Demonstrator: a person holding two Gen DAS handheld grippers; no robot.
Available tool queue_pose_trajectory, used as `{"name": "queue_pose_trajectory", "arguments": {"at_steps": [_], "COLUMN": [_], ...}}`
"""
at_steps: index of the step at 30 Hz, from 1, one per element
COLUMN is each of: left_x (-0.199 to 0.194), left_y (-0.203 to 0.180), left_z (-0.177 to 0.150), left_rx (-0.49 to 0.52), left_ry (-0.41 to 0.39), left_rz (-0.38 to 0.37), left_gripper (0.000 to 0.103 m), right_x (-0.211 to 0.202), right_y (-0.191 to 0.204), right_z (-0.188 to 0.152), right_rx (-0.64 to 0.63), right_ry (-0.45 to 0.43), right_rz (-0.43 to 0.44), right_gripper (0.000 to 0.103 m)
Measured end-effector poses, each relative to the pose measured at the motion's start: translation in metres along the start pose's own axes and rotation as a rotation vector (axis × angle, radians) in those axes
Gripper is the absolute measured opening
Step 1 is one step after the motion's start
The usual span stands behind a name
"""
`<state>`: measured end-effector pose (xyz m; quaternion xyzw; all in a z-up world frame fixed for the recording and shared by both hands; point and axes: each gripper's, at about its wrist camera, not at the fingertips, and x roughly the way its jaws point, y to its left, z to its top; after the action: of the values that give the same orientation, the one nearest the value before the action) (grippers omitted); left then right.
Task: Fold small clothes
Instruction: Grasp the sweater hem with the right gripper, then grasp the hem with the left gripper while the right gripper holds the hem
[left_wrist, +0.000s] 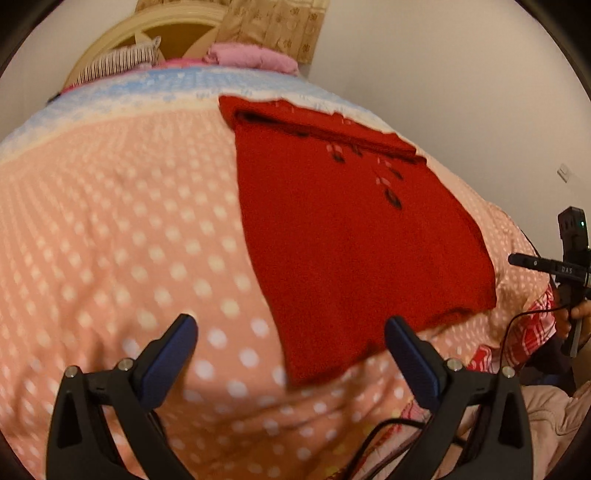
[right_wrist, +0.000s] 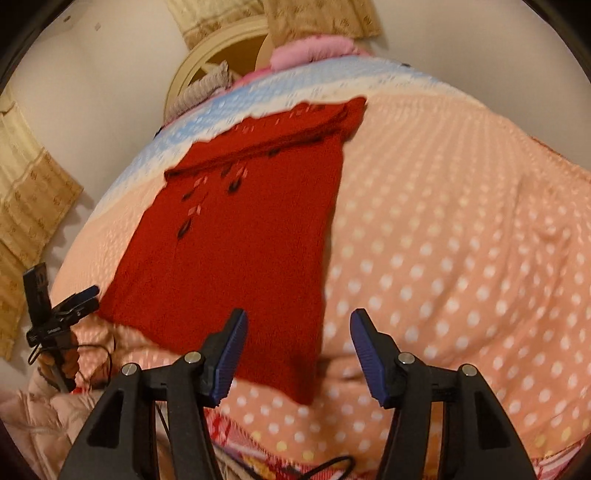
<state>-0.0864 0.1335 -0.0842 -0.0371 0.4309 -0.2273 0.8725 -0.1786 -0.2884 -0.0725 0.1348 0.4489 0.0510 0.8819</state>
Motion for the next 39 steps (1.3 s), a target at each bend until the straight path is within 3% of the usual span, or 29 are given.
{"name": "queue_pose_trajectory", "arguments": {"at_steps": [4,7,11,15,20,21,22,23,24,25,26,27,28,29,32,36,39], "left_x": [-0.003,-0.01,-0.003,-0.004,0.0,-0.001,-0.001,0.002,0.004,0.003,0.002,0.002,0.002,0.003,-0.001,-0.006,-0.005], "left_y": [-0.008,-0.008,-0.005,-0.005,0.002,0.002,0.001,-0.004,-0.005,-0.007,-0.009,-0.008,-0.007,-0.004,0.003,0.005,0.001], "left_z": [-0.002,0.0,-0.003,-0.002,0.003,0.002,0.002,0.003,0.003,0.003,0.003,0.003,0.004,0.004,0.011,0.035,0.069], "left_rx": [0.012,-0.032,-0.091,-0.113,-0.172,-0.176,-0.169,-0.146,-0.134,-0.12,-0.109,-0.111,-0.12,-0.13,-0.157,-0.158,-0.107], "left_ry": [-0.013,-0.01,0.017,0.012,0.01,-0.003,-0.011,0.002,0.011,0.007,0.007,0.016,0.031,0.043,0.049,0.03,-0.002], "left_rz": [-0.01,-0.133,-0.229,-0.266,-0.312,-0.31,-0.293,-0.259,-0.237,-0.218,-0.214,-0.217,-0.219,-0.219,-0.2,-0.217,-0.183], "left_gripper": [0.103,0.103,0.103,0.103,0.103,0.099,0.083,0.073,0.064,0.062,0.059,0.045,0.025,0.017,0.014,0.014,0.014], "right_x": [0.007,0.018,0.03,0.038,0.051,0.054,0.059,0.062,0.065,0.068,0.072,0.072,0.071,0.068,0.051,0.02,0.011], "right_y": [0.003,0.001,-0.004,0.0,-0.009,-0.011,-0.012,-0.012,-0.009,-0.006,-0.002,-0.001,0.001,0.003,0.012,0.019,0.019], "right_z": [-0.019,-0.028,-0.031,-0.034,-0.036,-0.037,-0.038,-0.039,-0.039,-0.039,-0.039,-0.038,-0.037,-0.036,-0.026,0.003,0.038], "right_rx": [0.005,0.023,0.078,0.066,0.142,0.159,0.174,0.175,0.168,0.158,0.146,0.139,0.133,0.124,0.089,0.1,0.116], "right_ry": [0.05,0.089,0.133,0.148,0.158,0.16,0.161,0.163,0.168,0.179,0.197,0.201,0.201,0.211,0.204,0.091,0.003], "right_rz": [0.029,0.031,0.112,0.102,0.115,0.125,0.141,0.149,0.162,0.172,0.177,0.175,0.177,0.193,0.233,0.308,0.33], "right_gripper": [0.059,0.059,0.059,0.059,0.059,0.059,0.059,0.052,0.042,0.019,0.01,0.01,0.01,0.009,0.009,0.009,0.009]}}
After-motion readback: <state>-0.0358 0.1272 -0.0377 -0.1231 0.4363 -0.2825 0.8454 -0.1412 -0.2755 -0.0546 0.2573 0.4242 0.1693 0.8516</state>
